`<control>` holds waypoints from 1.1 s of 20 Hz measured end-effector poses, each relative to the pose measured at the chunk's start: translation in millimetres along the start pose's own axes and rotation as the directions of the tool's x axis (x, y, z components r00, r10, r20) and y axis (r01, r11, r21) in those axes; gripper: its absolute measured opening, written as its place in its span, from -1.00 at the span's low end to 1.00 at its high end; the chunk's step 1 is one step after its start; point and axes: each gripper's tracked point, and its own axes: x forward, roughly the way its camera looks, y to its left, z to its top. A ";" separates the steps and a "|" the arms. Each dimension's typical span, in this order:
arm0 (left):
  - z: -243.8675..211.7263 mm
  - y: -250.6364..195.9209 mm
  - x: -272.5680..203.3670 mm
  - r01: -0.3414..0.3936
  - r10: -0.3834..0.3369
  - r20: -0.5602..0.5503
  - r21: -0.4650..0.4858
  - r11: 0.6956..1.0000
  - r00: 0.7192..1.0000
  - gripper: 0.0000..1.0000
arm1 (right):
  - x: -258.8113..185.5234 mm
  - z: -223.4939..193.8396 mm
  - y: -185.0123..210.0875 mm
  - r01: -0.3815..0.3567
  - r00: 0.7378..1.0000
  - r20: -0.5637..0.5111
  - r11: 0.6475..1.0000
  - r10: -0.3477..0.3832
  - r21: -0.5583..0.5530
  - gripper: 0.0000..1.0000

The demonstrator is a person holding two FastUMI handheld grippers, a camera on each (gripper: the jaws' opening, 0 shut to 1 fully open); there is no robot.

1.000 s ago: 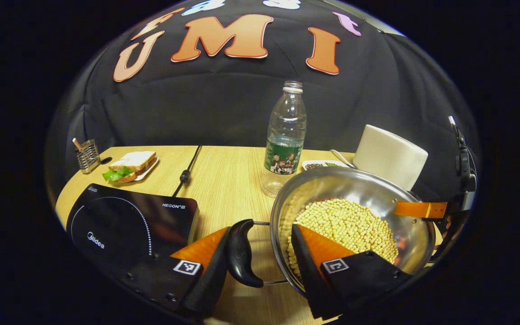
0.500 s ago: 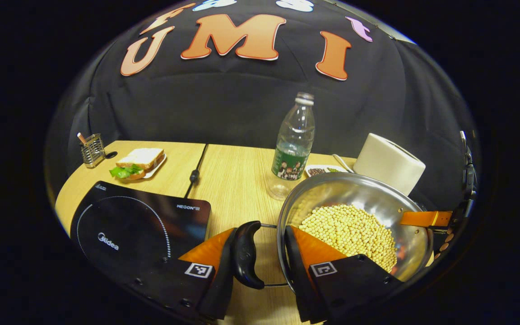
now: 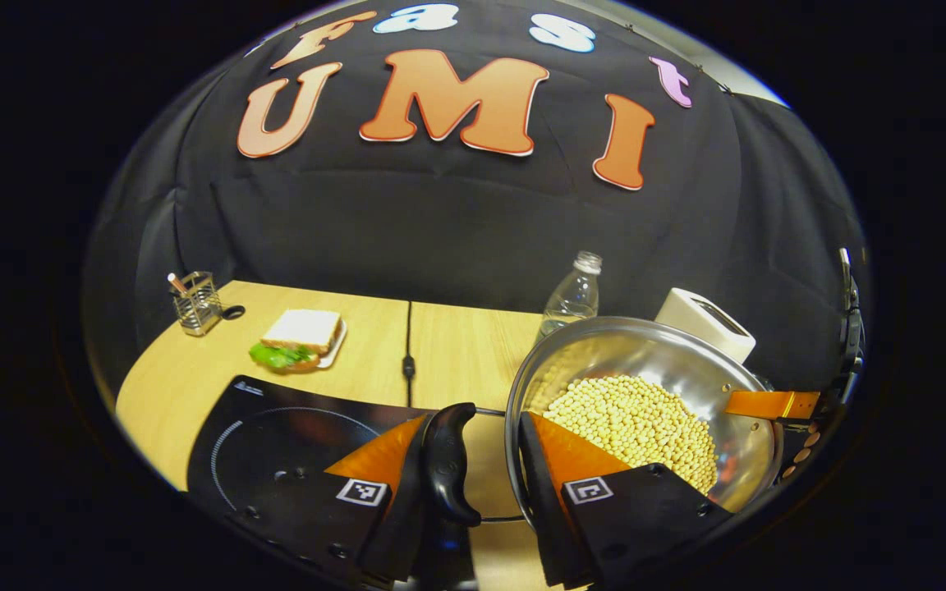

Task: First push the handle of the pot to place it horizontally, then grasp the pot with both hands and set it on the induction cooktop.

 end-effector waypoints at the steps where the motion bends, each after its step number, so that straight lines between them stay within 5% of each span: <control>1: 3.8 11.1 -6.1 -0.006 0.006 0.004 -0.001 1.000 1.000 0.24 | -3.9 -0.6 11.3 -0.006 1.000 -0.002 1.000 0.006 -0.001 -0.17; 14: 14.7 173.9 -66.3 -0.100 0.100 0.006 -0.052 0.994 0.995 0.28 | -20.6 -67.4 168.7 -0.092 0.994 -0.053 0.996 0.091 -0.015 -0.18; 22: -7.4 246.7 -87.1 -0.138 0.136 -0.033 -0.047 0.989 0.990 0.34 | -18.9 -130.1 224.1 -0.124 0.986 -0.117 0.992 0.122 -0.011 -0.26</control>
